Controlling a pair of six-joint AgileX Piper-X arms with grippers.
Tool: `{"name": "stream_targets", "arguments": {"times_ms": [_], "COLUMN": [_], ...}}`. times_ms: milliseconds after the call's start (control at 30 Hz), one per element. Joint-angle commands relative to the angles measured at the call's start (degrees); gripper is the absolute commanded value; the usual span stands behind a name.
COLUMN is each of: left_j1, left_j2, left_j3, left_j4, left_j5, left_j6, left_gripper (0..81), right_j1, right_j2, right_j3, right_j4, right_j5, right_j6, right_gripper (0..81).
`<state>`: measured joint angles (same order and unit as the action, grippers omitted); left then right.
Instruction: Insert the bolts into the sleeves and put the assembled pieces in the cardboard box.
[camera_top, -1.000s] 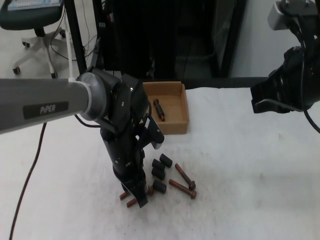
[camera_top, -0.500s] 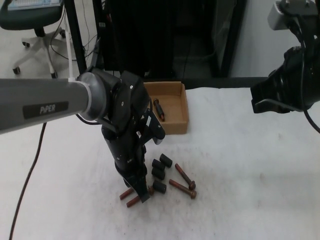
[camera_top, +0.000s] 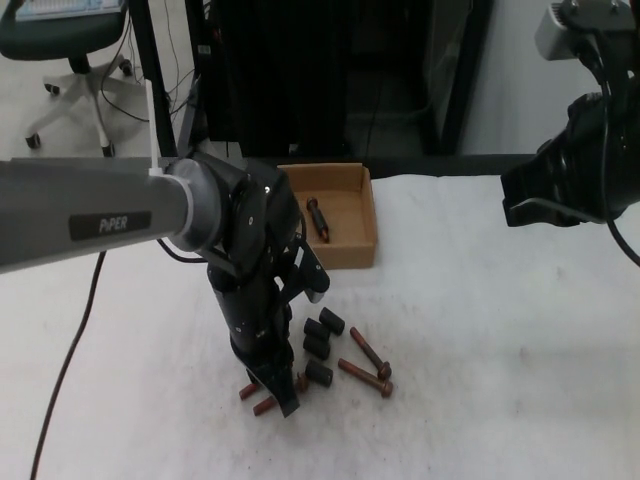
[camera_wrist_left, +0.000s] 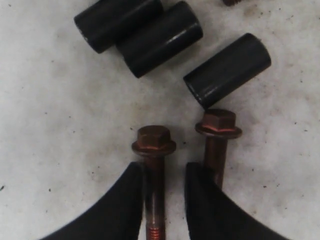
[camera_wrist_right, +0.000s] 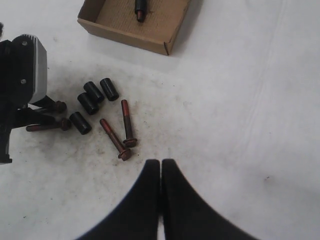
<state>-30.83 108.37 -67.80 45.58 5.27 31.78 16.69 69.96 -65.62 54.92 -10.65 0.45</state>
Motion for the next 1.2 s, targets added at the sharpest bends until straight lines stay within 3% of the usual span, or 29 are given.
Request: {"name": "stream_targets", "arguments": {"times_ms": [0, 367, 433, 567, 700, 933, 1067, 1167], "left_j1": [-0.14, -0.14, -0.14, -0.14, -0.14, 1.39, 5.05, 8.43], "left_j2": [0.11, 1.08, 1.08, 1.08, 0.85, -6.73, -15.08, -21.78], "left_j3": [-0.41, -0.41, -0.41, -0.41, -0.41, -0.41, -0.41, -0.41], "left_j4": [0.23, -2.42, -2.41, -2.41, -2.57, -1.37, -3.12, -4.0], "left_j5": [-0.47, -0.27, -0.27, -0.09, -1.56, -14.96, -14.8, -10.1], "left_j6": [-0.46, -0.46, -0.46, -0.46, -2.68, -4.18, -10.71, -14.6], "left_gripper": [27.0, 26.3, 21.0, 0.0, 0.1, 0.1, 0.1, 0.1], "right_j1": [-0.22, -0.22, -0.22, -0.22, -0.22, 1.3, 3.56, 5.63], "right_j2": [-0.64, -0.64, -0.64, -0.64, -0.64, -0.27, 2.0, 5.73], "right_j3": [0.08, 0.08, 0.08, 0.08, 0.08, 0.08, 0.08, 0.08], "right_j4": [-0.3, -0.3, -0.3, -0.3, -0.3, -9.82, -18.89, -20.45], "right_j5": [-0.88, -0.88, -0.88, -0.88, -1.59, -8.33, -9.06, -9.24], "right_j6": [-0.45, -0.45, -0.45, -0.45, -0.45, -5.07, -5.59, -5.59], "right_gripper": [0.8, 0.8, 0.8, 0.8, 0.8, 0.8, 0.8, 0.8]}}
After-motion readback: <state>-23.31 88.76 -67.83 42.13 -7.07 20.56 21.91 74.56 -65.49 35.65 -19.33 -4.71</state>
